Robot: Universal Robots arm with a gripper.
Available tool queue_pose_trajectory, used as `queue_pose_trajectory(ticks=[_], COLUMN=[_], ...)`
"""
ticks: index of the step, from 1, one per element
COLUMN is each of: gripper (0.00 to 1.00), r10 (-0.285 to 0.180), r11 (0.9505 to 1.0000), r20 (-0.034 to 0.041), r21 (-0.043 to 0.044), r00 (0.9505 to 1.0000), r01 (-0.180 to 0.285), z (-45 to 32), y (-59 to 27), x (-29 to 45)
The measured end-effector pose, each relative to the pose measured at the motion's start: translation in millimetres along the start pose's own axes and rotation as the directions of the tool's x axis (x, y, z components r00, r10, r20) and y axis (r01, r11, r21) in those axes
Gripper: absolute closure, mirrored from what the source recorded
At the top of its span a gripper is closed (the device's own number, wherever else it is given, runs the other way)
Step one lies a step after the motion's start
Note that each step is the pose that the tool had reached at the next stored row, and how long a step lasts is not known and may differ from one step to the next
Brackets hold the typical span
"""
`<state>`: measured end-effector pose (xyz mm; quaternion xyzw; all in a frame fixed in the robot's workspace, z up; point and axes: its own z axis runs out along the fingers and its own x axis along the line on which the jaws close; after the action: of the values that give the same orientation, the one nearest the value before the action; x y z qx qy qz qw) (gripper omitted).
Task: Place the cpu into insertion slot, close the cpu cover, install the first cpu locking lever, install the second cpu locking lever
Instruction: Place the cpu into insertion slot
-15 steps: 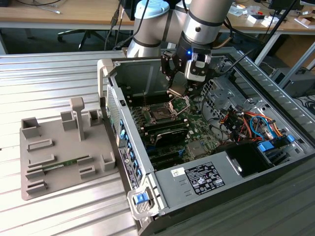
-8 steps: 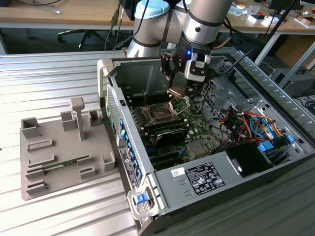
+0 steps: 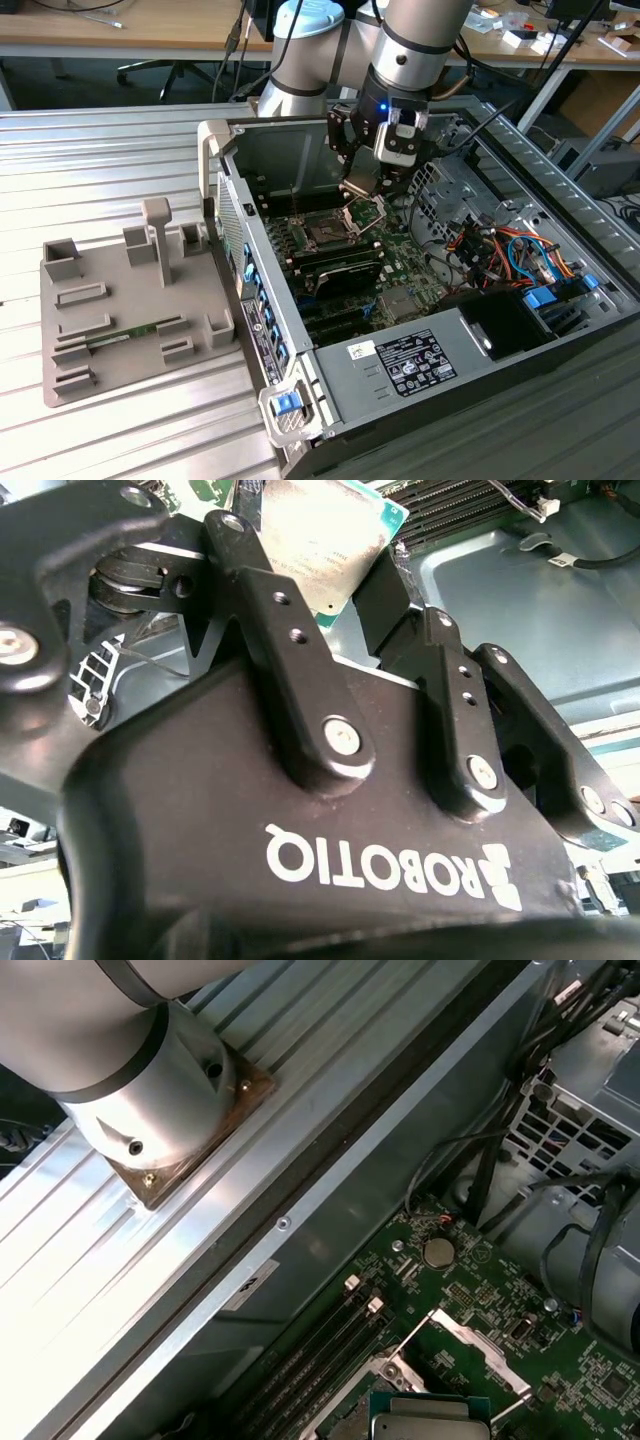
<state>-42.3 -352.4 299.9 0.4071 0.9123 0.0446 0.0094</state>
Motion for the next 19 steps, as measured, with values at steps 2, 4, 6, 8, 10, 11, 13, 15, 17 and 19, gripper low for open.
queue_pose_trajectory(ticks=[2, 4, 6, 8, 10, 11, 13, 15, 17, 19], gripper=[0.46, 0.46, 0.46, 0.46, 0.46, 0.46, 0.46, 0.46, 0.46, 0.46], r10=[0.005, 0.008, 0.011, 0.013, 0.016, 0.018, 0.020, 0.024, 0.026, 0.031], r11=[1.0000, 1.0000, 0.9999, 0.9999, 0.9999, 0.9998, 0.9998, 0.9997, 0.9997, 0.9995], r20=[0.0005, 0.0007, 0.0010, 0.0011, 0.0014, 0.0015, 0.0018, 0.0021, 0.0023, 0.0027], r21=[-0.0001, -0.0001, -0.0002, -0.0003, -0.0003, -0.0003, -0.0004, -0.0005, -0.0006, -0.0006], r00=[1.0000, 1.0000, 0.9999, 0.9999, 0.9999, 0.9998, 0.9998, 0.9997, 0.9997, 0.9995], r01=[-0.005, -0.008, -0.011, -0.013, -0.016, -0.018, -0.020, -0.024, -0.026, -0.031], z=[0.1, 0.2, 0.2, 0.3, 0.4, 0.4, 0.5, 0.6, 0.6, 0.7], y=[0.0, 0.0, 0.0, 0.0, 0.0, 0.0, 0.0, 0.0, 0.0, -0.1], x=[0.0, 0.0, 0.0, 0.0, 0.0, 0.0, 0.0, 0.0, 0.0, 0.0])
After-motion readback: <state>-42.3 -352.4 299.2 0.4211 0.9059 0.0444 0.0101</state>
